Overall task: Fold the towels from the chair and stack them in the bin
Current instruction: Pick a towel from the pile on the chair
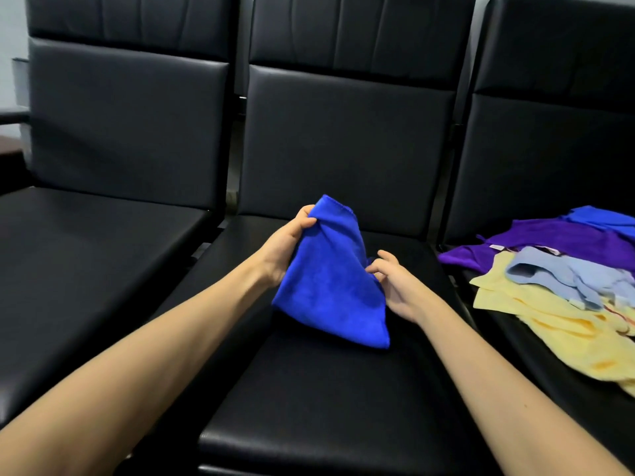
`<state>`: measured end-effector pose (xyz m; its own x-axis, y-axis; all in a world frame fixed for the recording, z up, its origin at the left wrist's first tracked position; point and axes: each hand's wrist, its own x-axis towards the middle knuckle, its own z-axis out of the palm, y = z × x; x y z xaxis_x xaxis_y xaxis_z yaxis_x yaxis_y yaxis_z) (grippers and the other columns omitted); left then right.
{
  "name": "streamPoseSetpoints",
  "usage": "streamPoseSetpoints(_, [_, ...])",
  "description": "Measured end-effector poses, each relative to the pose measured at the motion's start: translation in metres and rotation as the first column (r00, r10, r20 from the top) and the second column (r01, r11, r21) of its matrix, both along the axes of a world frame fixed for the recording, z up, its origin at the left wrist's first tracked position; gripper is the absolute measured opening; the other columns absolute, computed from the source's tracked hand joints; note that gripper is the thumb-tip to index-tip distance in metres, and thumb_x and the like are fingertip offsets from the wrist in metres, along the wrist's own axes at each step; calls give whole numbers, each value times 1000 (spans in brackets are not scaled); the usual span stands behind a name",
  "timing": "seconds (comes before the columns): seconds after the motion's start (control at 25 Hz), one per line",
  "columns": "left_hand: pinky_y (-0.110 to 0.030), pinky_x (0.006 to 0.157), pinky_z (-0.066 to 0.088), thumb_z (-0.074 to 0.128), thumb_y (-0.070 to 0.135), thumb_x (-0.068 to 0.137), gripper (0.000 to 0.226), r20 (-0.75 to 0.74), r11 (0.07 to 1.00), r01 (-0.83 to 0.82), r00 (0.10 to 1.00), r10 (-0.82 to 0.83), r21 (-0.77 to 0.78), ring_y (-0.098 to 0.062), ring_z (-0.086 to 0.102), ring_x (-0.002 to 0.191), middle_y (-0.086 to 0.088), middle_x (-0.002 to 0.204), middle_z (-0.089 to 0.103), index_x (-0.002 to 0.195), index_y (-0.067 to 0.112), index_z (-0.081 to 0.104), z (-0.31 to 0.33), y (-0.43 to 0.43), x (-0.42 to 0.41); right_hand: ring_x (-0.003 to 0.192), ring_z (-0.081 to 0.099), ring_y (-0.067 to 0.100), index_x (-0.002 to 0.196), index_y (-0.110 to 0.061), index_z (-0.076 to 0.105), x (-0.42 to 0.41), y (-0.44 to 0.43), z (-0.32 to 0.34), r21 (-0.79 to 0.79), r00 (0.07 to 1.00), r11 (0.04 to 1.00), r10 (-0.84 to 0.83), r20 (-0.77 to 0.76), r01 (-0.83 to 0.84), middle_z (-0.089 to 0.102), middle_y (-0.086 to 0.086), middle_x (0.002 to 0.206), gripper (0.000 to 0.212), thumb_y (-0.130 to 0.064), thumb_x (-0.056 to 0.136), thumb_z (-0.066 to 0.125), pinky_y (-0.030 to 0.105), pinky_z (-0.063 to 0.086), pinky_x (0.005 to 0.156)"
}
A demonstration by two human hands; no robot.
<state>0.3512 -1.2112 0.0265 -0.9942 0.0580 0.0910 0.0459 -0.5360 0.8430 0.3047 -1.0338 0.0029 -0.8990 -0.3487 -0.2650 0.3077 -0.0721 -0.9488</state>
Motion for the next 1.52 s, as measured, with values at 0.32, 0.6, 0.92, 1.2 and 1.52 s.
streamPoseSetpoints(0.32, [-31,71,49,39,9,95,25,230,965,-234,939,257,-120,-18,55,82,-4,94,56,113,22,50,-8,-5,-11,89,62,17,149,-20,17,-18,2,-8,-20,967,988,-154,-205,153,56,8,115,72,9,90,48,29,51,77])
streamPoseSetpoints(0.6, [-37,101,34,48,18,90,58,-19,129,-118,806,592,-985,-37,38,127,-20,138,37,142,7,25,-36,2,-4,118,49,30,131,-4,43,-14,-1,-29,726,935,632,8,-355,271,48,16,129,53,-22,84,58,30,41,92])
streamPoseSetpoints(0.92, [-28,64,41,67,15,83,15,133,222,9,824,551,-975,-24,58,92,-10,94,56,78,7,55,-27,8,18,80,53,23,74,-4,51,22,-17,-17,720,969,676,33,-244,158,52,8,76,18,-10,78,67,25,39,64])
streamPoseSetpoints(1.2, [-37,79,50,53,13,92,13,540,983,-1,835,103,-186,-24,61,79,-13,84,67,93,2,61,-6,37,29,67,53,24,78,-9,53,49,20,0,150,959,948,-274,-71,282,56,9,75,8,-1,77,51,27,44,64])
streamPoseSetpoints(1.52, [-34,95,42,39,7,99,20,477,957,231,870,-122,-176,-29,53,121,-15,120,60,102,-4,55,30,187,46,97,59,21,118,-6,58,96,175,19,183,855,877,-354,-380,444,63,10,111,26,-2,93,51,37,48,91])
